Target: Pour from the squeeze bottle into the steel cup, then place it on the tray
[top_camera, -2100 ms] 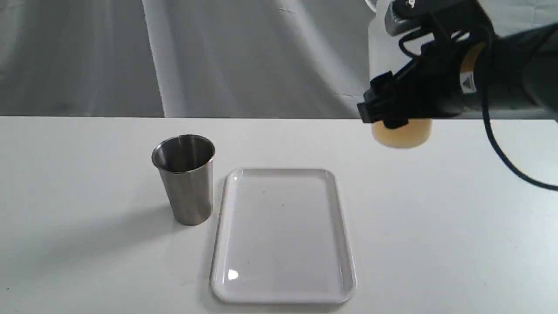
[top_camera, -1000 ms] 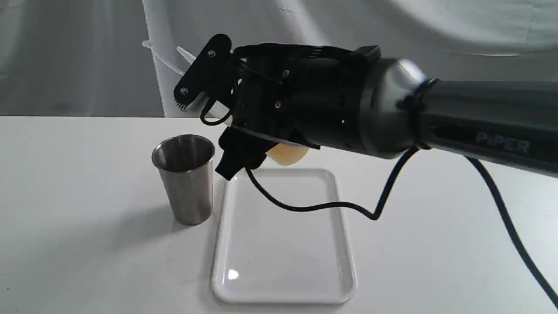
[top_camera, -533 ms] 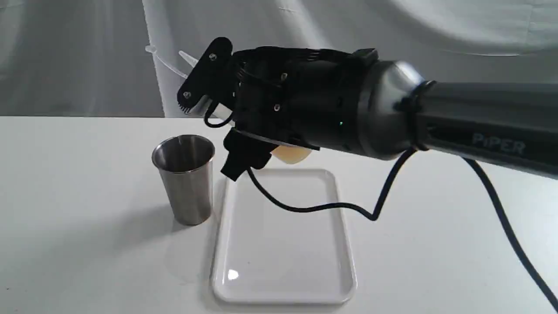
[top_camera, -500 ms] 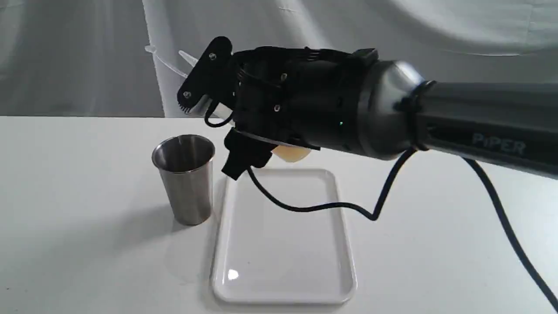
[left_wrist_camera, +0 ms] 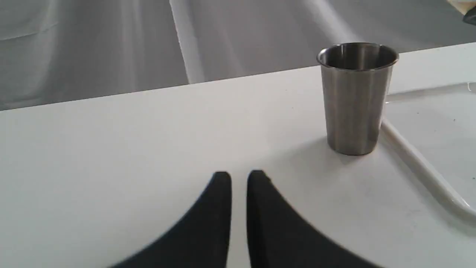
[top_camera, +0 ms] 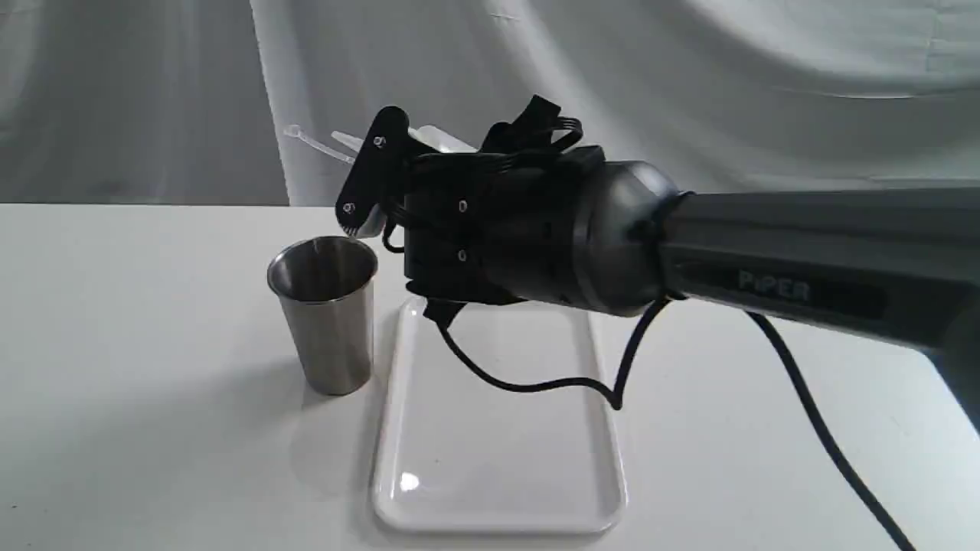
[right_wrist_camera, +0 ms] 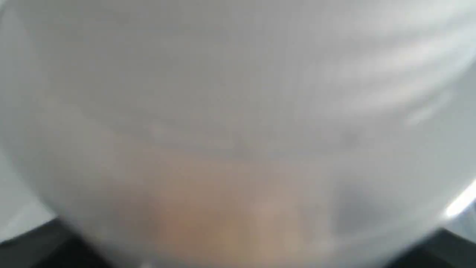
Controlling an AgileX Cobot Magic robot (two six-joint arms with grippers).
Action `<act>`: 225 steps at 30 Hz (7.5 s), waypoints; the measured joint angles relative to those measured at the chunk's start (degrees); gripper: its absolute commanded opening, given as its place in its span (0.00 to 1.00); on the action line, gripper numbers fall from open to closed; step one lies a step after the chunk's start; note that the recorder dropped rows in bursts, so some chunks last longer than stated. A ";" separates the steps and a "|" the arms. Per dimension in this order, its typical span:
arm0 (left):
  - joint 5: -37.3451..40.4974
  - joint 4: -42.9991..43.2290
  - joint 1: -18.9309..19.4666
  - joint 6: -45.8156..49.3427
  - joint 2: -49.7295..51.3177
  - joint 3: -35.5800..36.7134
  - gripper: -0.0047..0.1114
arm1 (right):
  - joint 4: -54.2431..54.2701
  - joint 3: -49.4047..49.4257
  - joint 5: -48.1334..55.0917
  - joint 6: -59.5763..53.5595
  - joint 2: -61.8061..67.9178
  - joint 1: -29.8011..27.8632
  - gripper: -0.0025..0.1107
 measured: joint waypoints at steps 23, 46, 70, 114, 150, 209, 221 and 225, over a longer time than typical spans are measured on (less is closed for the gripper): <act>0.00 0.00 0.00 0.00 0.00 0.00 0.11 | -2.94 -12.09 9.17 0.80 8.86 1.09 0.50; 0.00 0.00 0.00 0.00 0.00 0.00 0.11 | -7.25 -12.09 14.09 0.80 13.02 2.32 0.50; 0.00 0.00 0.00 0.00 0.00 0.00 0.11 | -13.83 -12.09 15.30 -9.31 13.27 3.59 0.50; 0.00 0.00 0.00 0.00 0.00 0.00 0.11 | -24.99 -12.54 17.57 -24.85 13.20 3.59 0.50; 0.00 0.00 0.00 0.00 0.00 0.00 0.11 | -29.12 -12.54 18.86 -32.35 13.20 3.59 0.50; 0.00 0.00 0.00 0.00 0.00 0.00 0.11 | -24.87 -12.54 18.87 -9.62 13.20 3.48 0.50; 0.00 0.00 0.00 0.00 0.00 0.00 0.11 | -17.13 -12.54 17.75 20.93 12.65 3.37 0.50; 0.00 0.00 0.00 0.00 0.00 0.00 0.11 | -16.67 -12.54 15.36 32.60 10.83 3.37 0.50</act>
